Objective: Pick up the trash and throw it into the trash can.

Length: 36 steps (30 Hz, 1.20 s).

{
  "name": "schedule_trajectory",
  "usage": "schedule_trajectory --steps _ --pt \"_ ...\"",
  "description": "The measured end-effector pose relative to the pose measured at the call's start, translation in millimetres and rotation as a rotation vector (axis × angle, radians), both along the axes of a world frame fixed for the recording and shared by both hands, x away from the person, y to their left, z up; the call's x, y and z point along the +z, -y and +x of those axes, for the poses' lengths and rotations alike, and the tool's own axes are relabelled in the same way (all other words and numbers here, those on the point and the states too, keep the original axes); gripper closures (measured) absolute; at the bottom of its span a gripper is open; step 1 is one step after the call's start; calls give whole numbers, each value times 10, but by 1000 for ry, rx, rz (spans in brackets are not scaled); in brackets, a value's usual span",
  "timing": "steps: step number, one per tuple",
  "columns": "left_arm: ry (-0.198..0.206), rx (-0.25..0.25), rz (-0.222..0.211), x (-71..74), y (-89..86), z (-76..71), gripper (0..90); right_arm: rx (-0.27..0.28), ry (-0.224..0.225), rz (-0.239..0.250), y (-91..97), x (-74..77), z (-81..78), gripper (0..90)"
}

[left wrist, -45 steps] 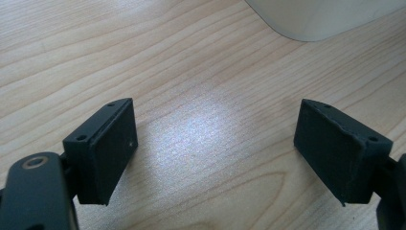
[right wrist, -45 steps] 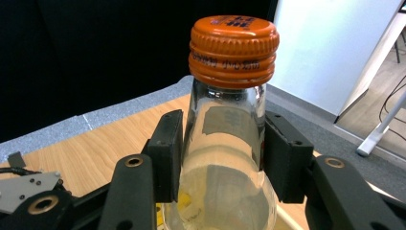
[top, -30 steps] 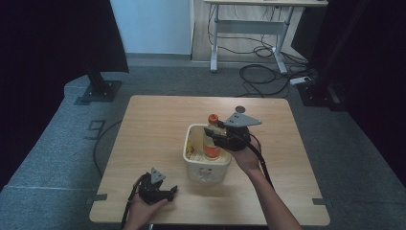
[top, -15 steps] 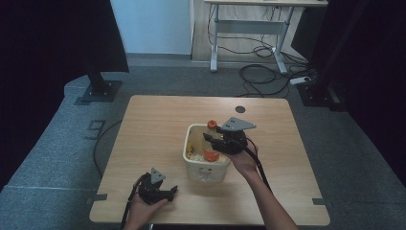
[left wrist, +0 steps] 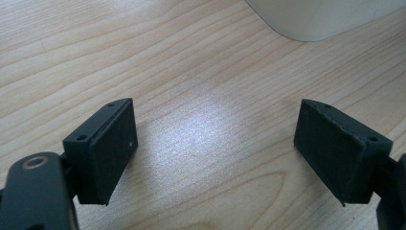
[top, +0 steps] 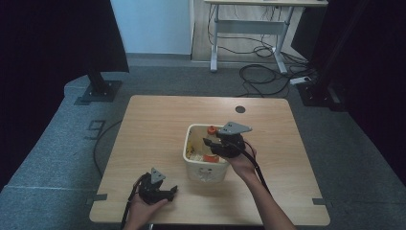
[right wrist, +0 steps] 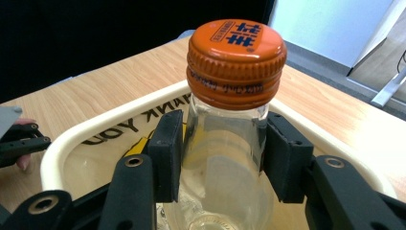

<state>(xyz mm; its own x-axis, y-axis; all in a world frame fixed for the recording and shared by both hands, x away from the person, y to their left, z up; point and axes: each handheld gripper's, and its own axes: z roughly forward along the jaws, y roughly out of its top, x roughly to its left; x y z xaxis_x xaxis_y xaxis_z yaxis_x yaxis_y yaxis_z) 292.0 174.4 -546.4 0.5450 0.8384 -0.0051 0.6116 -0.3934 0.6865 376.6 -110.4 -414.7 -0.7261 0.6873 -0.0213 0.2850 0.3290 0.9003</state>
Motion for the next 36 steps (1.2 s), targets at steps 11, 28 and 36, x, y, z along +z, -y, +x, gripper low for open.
schedule_trajectory --steps 11,28,36 --pt "0 1 -1 0 1 0 149 5 -16 -27 -25 -70 10 529" --pt "0 0 0 -1 1 0 149 -7 -49 -11 71 -106 6 522" --pt "0 0 0 -1 0 0 149 -34 -6 41 116 -55 -43 361"
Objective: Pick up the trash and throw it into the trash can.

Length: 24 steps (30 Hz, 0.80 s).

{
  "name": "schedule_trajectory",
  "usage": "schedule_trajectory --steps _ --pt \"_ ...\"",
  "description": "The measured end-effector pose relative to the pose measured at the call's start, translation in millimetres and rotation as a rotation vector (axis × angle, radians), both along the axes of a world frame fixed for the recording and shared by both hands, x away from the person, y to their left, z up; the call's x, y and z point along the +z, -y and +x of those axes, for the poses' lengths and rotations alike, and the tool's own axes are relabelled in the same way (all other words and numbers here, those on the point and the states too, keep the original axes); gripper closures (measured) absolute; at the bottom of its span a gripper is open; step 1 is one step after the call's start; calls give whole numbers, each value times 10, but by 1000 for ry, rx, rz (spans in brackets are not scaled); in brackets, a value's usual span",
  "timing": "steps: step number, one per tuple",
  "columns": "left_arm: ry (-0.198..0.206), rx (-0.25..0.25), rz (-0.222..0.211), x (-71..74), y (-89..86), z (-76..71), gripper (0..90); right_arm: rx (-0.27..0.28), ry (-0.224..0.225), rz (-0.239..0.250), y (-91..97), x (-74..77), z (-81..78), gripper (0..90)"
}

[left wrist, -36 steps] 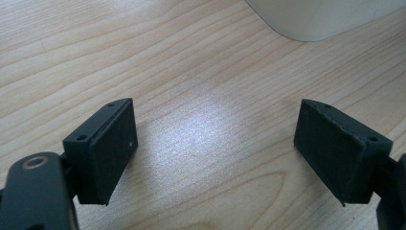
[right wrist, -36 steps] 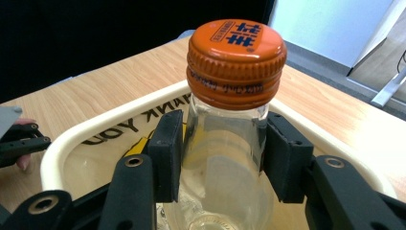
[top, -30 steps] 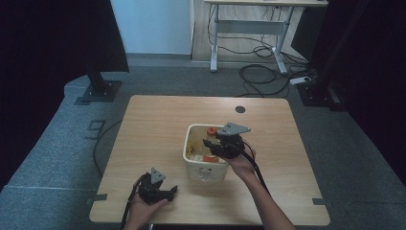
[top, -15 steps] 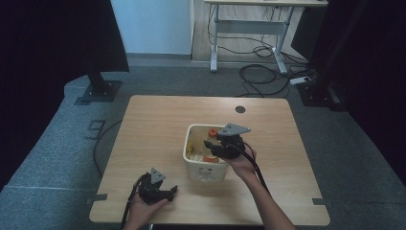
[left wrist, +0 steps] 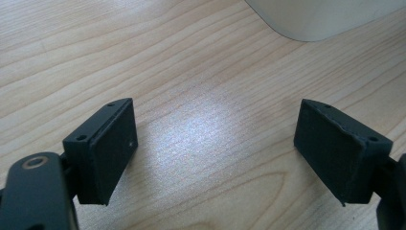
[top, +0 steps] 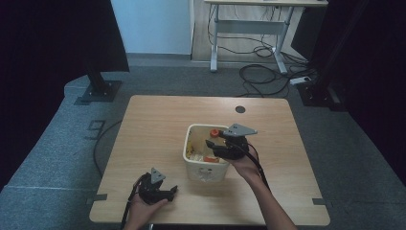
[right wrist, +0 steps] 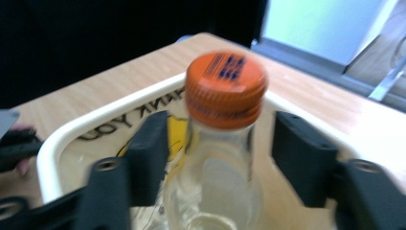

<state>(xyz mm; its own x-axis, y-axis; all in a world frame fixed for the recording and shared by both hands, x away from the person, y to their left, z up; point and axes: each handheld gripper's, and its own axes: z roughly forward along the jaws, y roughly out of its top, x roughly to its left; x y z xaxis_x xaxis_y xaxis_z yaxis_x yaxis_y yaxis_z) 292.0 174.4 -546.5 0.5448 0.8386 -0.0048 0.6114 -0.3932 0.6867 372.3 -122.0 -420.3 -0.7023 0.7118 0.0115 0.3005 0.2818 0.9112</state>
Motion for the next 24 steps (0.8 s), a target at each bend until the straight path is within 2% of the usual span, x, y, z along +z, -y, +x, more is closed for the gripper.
schedule_trajectory --steps 4,11,17,24 --pt "0 0 0 0 0 0 149 -16 0 23 36 19 -11 259" --pt "0 0 0 0 0 1 148 -23 29 19 55 21 -60 149" --pt "0 -1 0 0 0 1 148 -26 39 21 96 35 -100 137" --pt "0 -1 -1 -1 3 7 147 -40 62 30 240 74 -203 144"
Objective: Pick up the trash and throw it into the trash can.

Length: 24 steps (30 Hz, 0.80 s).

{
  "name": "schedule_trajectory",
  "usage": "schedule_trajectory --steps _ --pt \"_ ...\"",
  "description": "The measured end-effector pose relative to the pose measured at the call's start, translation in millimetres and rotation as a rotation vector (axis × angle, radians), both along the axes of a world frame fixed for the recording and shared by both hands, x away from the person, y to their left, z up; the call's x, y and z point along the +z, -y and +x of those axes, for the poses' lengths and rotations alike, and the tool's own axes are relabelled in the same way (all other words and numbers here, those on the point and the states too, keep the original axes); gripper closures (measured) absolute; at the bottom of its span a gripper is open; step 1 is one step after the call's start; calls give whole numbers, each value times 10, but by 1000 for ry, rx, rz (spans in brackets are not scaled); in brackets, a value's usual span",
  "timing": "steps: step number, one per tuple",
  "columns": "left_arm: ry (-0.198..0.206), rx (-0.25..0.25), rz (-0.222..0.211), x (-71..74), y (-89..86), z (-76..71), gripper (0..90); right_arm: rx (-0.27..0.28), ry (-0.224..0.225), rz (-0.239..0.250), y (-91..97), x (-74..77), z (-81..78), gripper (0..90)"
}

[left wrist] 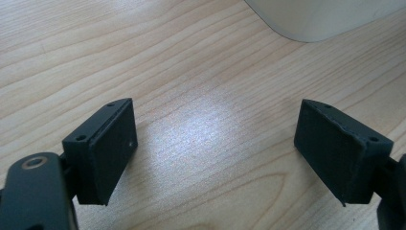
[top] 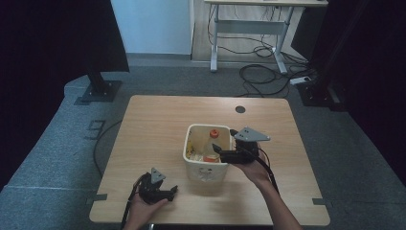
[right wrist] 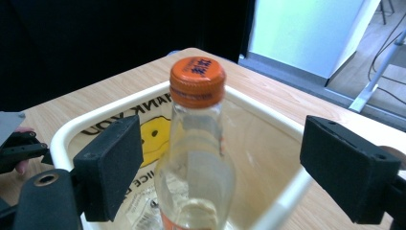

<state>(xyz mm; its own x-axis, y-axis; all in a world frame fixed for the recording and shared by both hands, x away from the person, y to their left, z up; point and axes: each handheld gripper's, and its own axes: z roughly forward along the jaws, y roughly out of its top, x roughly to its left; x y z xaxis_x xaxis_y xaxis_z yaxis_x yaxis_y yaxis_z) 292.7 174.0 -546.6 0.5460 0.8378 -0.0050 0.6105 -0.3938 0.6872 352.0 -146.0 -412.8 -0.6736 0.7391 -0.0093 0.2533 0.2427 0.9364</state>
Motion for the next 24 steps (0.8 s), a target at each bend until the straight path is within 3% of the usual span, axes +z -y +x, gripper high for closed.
schedule_trajectory --steps 12,24 --pt "0 2 -2 -1 3 0 147 -58 22 10 435 -129 -212 167" --pt "1 5 0 -2 5 -2 147 -108 -22 19 885 -534 -408 176"
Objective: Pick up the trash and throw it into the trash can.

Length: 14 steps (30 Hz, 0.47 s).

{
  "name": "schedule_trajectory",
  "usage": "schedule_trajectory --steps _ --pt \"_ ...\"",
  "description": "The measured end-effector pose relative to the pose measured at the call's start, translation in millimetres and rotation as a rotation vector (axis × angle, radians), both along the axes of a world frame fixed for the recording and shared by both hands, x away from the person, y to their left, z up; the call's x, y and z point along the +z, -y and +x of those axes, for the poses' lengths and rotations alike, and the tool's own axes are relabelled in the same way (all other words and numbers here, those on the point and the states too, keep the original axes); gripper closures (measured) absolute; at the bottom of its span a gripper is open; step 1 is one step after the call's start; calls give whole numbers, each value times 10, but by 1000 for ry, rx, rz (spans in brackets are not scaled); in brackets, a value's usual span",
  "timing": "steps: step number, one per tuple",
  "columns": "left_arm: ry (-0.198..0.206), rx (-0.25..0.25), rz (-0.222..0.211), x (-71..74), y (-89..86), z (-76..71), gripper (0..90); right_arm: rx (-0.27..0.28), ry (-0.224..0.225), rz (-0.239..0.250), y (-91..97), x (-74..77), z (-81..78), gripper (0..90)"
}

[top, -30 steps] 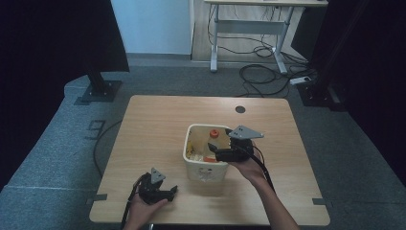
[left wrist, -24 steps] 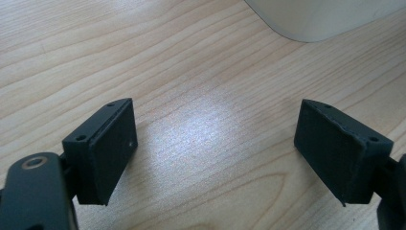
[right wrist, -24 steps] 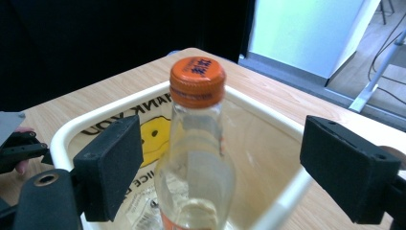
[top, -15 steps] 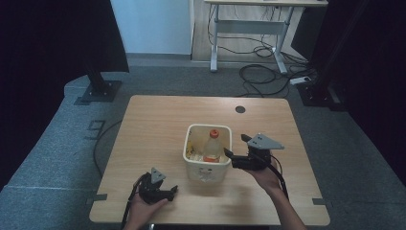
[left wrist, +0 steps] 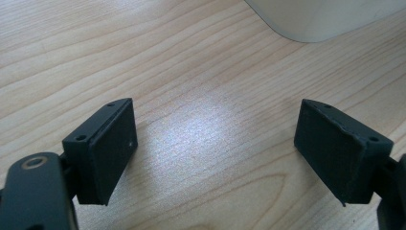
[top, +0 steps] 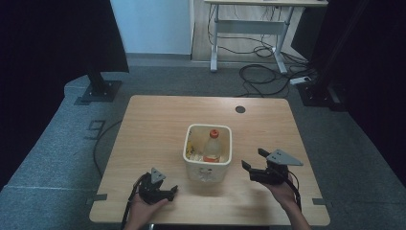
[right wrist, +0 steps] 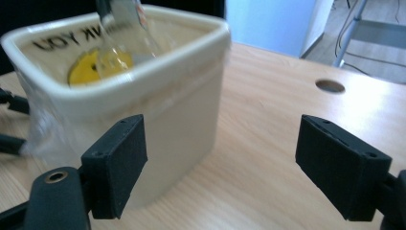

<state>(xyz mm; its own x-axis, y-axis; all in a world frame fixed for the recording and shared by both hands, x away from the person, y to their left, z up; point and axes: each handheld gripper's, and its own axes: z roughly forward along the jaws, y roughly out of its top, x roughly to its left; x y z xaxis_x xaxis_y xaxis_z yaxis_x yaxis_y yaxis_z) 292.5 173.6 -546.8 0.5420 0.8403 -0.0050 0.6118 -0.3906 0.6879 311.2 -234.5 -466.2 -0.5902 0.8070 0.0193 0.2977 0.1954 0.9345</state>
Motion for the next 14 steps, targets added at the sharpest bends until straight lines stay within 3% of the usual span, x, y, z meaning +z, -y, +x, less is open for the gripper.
schedule_trajectory --steps 8,14 --pt "0 0 1 0 0 0 147 -18 -39 -1 155 -231 -61 179" --pt "0 0 1 1 0 1 147 -26 -42 4 198 -283 -77 179"
